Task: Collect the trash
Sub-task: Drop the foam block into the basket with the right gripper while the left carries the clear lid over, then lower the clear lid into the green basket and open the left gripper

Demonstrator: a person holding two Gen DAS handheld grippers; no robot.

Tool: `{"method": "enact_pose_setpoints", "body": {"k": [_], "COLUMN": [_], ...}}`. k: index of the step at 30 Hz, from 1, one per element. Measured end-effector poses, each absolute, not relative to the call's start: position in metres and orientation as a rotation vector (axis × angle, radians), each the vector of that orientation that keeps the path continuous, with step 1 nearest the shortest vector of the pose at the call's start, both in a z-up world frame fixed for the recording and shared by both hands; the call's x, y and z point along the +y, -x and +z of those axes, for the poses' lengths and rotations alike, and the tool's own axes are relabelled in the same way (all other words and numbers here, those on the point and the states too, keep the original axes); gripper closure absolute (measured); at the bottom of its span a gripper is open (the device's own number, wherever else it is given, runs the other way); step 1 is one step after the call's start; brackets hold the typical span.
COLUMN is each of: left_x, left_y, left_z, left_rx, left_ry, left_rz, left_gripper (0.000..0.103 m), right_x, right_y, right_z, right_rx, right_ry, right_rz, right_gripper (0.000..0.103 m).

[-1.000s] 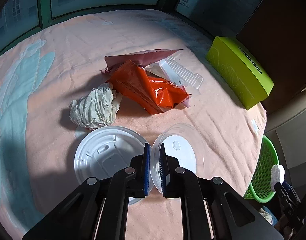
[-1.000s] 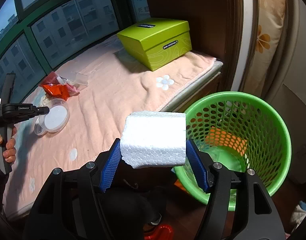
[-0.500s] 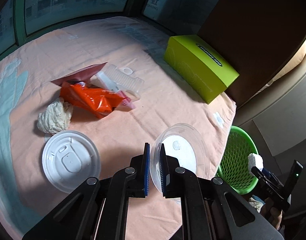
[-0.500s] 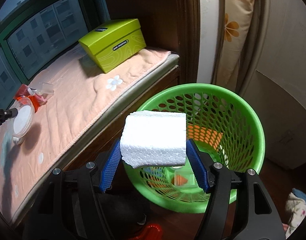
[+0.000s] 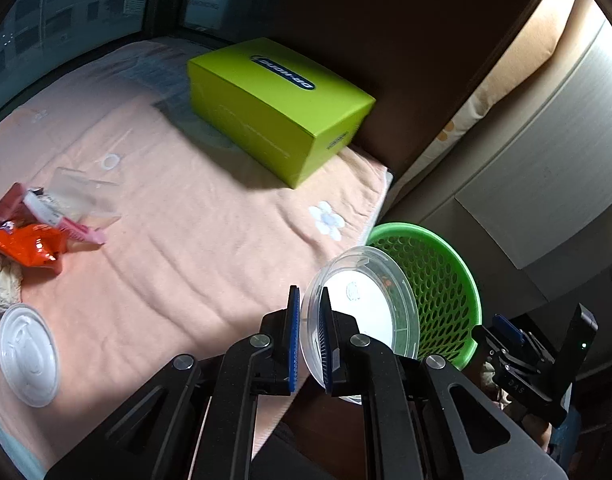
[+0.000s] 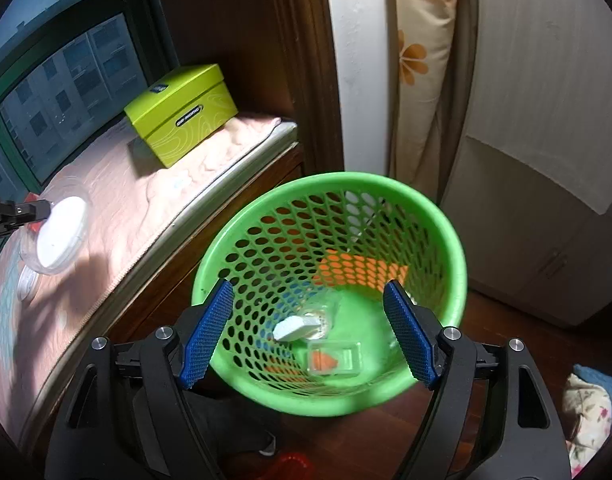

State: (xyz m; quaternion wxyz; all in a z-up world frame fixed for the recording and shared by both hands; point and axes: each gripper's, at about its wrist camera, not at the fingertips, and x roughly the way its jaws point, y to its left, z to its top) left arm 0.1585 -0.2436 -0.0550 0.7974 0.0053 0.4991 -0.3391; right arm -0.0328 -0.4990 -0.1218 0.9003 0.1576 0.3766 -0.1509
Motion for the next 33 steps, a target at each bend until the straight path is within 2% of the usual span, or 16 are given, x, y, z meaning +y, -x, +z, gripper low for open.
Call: {"method": "enact_pose_setpoints", "body": {"k": [9,21,22,24,31,33], "left_x": [-0.328,-0.378,-0.379,-0.38,-0.369,-0.357], "left_y": [-0.137,-0.117,-0.116,-0.114,-0.107,-0.105], "left_z": [-0.073,-0.109,-0.113,-0.118,-0.12,-0.115], "left_rx": [1.114,1.204,1.219,1.241,1.25,1.231], "left_ry": [-0.115,-0.167,-0.162,-0.145,-0.161,-0.167], "left_rz": [-0.81,-0.828,-0.83,-0.844,-0.845,-0.832], "left_gripper": [0.094,0.094,0.092,0.073,0.07,0.061], "right_x": [-0.516,-0.529,-0.529,-0.53,-0.527,-0.525], "right_y": [0.058,0.076,0.076,0.078,0.082,0.081], "right_z": [-0.114,-0.116,-0.116,-0.116,-0.114,-0.113], "right_rx": [0.736,0.723,0.723,0.72,0.712,0.71], "right_ry": [-0.332,-0.371,-0.37,-0.373,-0.383,-0.385], "right_rz": [-0.343,-0.362,-0.363,-0.364,-0.359,-0.35], "right_gripper": [0.024,0.024,0.024,0.024,0.024,0.024]}}
